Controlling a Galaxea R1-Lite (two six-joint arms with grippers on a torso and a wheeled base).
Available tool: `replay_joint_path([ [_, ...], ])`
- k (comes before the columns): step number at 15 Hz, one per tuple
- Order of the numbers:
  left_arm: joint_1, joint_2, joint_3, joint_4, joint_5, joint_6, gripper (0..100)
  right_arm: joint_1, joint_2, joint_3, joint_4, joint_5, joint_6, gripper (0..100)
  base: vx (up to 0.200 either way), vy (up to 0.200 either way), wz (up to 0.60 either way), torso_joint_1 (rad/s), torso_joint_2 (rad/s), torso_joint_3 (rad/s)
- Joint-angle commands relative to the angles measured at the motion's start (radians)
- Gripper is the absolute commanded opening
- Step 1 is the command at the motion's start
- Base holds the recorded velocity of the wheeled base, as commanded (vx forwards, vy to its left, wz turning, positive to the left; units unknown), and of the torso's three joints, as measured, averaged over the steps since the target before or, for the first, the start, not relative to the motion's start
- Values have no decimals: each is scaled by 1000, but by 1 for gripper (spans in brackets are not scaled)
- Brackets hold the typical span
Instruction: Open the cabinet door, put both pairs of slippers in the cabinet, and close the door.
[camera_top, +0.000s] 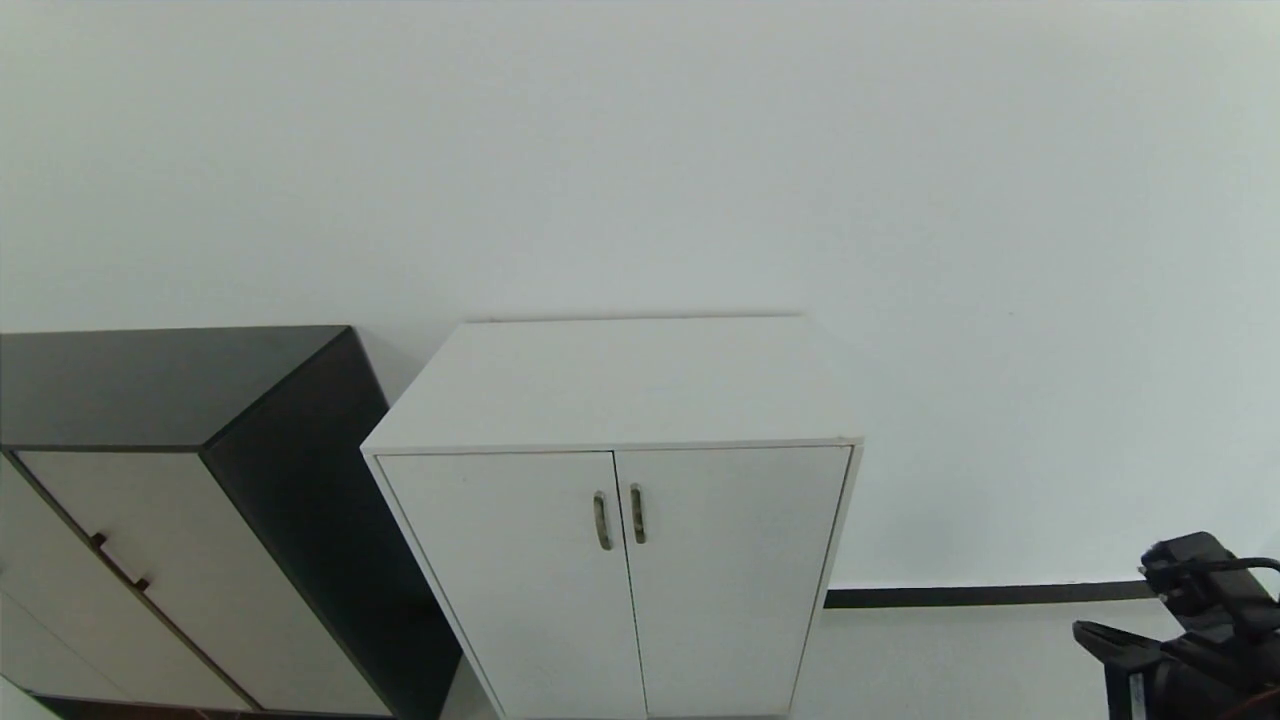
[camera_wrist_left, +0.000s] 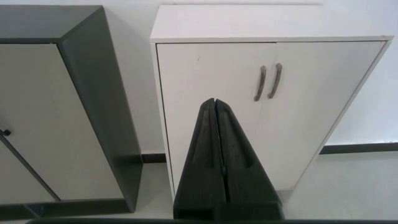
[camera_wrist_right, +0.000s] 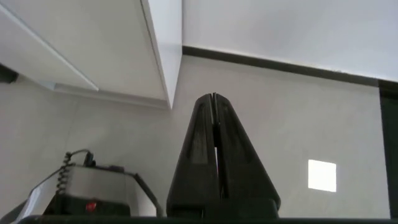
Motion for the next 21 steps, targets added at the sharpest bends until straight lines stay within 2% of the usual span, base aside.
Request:
replay_joint_path([
  [1,0,0,0,0,0,-1,0,-28,-309,3,239,52,4,0,0,0,0,0,0,0],
  [3,0,0,0,0,0,-1,0,-38,-541,3,517,74,6,0,0,0,0,0,0,0],
  [8,0,0,0,0,0,-1,0,-35,-993,3,920,75,10,0,0,0,0,0,0,0],
  [13,0,0,0,0,0,-1,0,28,-1167,0,939,46,47,0,0,0,0,0,0,0],
  [15,0,0,0,0,-1,-1,0,73,-1210,-5,942,34,-8,0,0,0,0,0,0,0],
  [16,0,0,0,0,0,-1,0,110,-1216,-5,940,34,-24,0,0,0,0,0,0,0],
  [18,0,1,0,0,0,-2,0,119,-1248,1,986,75,21,0,0,0,0,0,0,0],
  [19,0,1,0,0,0,-4,0,105,-1257,3,974,75,24,0,0,0,0,0,0,0],
  [20,0,1,0,0,0,-2,0,50,-1263,0,976,72,15,0,0,0,0,0,0,0],
  [21,0,1,0,0,0,-2,0,-50,-1280,0,976,72,4,0,0,0,0,0,0,0],
])
